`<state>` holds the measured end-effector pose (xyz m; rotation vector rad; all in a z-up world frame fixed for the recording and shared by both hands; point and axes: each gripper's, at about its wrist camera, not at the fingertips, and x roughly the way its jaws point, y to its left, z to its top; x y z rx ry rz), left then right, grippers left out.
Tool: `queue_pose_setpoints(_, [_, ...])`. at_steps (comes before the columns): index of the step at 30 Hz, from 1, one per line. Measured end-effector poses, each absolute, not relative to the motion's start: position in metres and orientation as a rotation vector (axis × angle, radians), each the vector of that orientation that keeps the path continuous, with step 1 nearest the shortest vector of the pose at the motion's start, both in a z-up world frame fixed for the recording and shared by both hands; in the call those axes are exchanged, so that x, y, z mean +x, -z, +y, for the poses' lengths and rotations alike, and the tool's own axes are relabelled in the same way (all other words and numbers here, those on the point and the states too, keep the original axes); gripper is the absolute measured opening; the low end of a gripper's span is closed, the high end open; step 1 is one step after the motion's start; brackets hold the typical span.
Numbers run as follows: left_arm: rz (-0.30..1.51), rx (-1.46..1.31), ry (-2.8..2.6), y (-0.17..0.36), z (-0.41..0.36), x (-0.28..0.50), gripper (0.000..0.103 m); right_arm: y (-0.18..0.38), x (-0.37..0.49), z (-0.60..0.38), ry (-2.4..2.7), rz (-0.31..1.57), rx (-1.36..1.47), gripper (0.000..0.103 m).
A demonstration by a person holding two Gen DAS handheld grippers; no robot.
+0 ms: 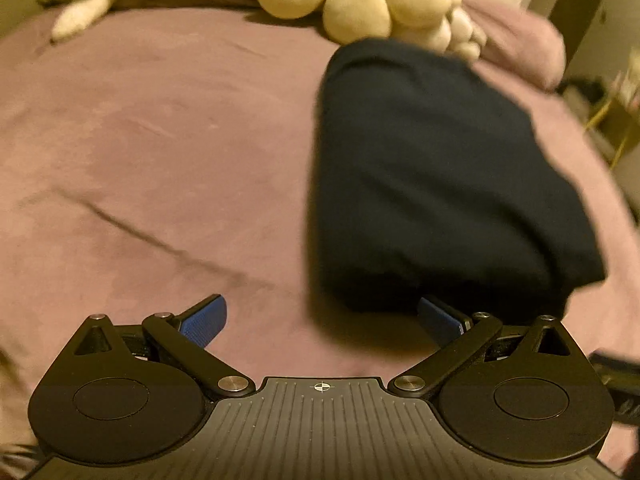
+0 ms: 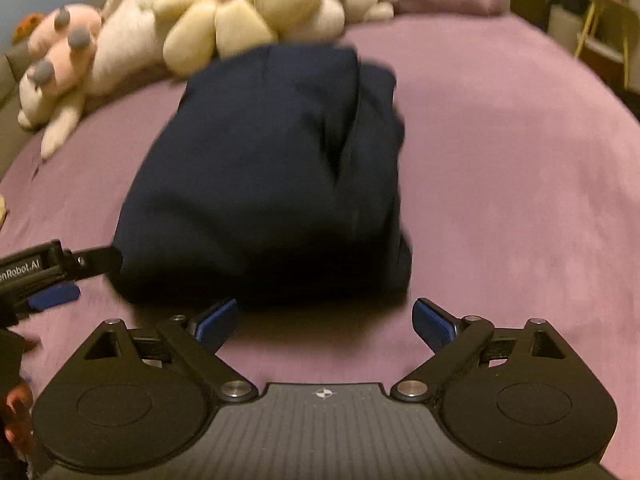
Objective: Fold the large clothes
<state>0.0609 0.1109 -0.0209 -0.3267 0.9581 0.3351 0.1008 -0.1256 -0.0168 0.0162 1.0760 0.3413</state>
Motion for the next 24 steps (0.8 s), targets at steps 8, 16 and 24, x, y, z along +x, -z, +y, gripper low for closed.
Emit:
queue_pose_setpoints(8, [0.987, -0.209, -0.359, 0.003, 0.096, 0.041, 0.103, -0.004, 0.082, -0.103, -0.220, 1.131, -0.095, 0.102])
queue_pose_setpoints(16, [0.977, -0.181, -0.322, -0.006, 0.084, 0.037, 0.103, -0.017, 0.075, -0.100, -0.126, 1.165, -0.123, 0.102])
queue_pose_setpoints(24, [0.978, -0.178, -0.308, -0.009, 0.079, 0.036, 0.103, -0.023, 0.072, -0.099, -0.128, 1.172, -0.118, 0.102])
